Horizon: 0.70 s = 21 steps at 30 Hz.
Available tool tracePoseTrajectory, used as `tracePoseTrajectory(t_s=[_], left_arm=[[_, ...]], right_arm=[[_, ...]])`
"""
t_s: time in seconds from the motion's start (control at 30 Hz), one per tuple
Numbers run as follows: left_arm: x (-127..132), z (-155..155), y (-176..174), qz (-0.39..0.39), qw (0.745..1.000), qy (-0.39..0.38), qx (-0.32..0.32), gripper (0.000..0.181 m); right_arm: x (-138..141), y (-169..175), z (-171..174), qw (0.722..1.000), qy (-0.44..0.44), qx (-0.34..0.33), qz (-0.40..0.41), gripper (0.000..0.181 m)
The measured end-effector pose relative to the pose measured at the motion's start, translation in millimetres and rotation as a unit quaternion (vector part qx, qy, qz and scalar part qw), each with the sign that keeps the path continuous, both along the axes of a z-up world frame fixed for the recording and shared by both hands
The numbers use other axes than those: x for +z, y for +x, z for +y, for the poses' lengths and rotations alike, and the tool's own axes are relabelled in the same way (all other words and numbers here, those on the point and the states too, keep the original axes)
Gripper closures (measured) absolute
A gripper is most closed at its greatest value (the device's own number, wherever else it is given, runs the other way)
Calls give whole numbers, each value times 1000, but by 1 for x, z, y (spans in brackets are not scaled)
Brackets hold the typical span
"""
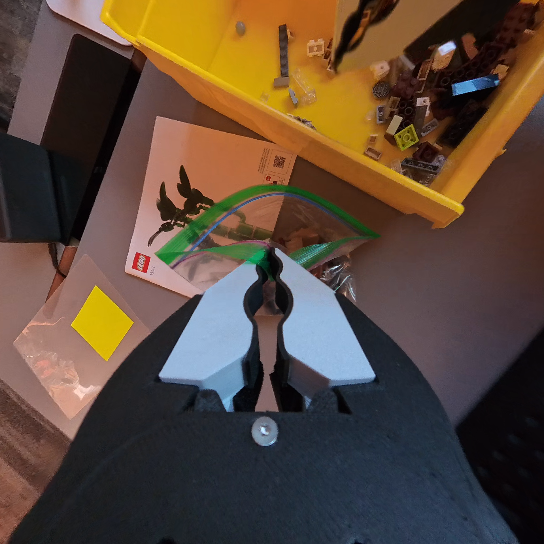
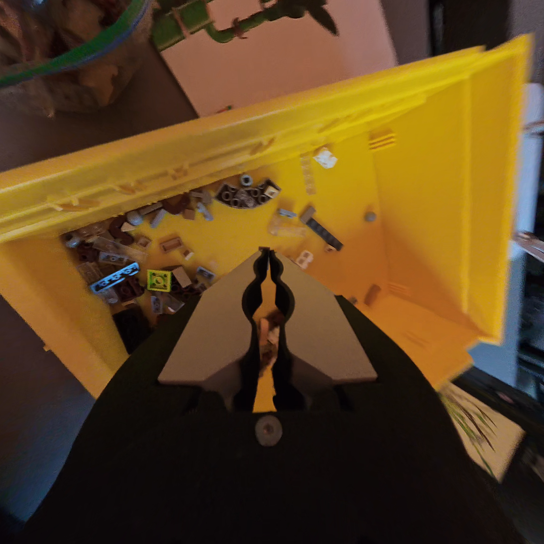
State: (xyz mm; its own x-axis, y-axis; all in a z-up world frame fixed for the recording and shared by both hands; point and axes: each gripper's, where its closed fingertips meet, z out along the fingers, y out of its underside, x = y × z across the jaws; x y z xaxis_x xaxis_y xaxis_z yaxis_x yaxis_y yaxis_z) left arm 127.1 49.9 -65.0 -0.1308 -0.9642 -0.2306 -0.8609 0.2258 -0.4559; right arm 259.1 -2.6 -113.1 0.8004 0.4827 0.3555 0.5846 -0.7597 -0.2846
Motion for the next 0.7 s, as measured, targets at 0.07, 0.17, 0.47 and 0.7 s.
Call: tracePoseTrajectory(t_s=[0.07,0.17,0.47,0.7], left_arm=[[-1,0,0,0,1000,-11,-1,181],[-3,3,-2,5,1000,-19,3,181],[-2,5,-4,4,999,-31,7,181],[-2,6,-5,4,999,-37,7,181]], right_arm=[[24,13,2,997,33,-42,-48,181],[54,20,2,989,81,-95,-74,181],[88,34,-2,969,137,-159,-126,181],[88,36,-2,968,136,-163,-135,181]])
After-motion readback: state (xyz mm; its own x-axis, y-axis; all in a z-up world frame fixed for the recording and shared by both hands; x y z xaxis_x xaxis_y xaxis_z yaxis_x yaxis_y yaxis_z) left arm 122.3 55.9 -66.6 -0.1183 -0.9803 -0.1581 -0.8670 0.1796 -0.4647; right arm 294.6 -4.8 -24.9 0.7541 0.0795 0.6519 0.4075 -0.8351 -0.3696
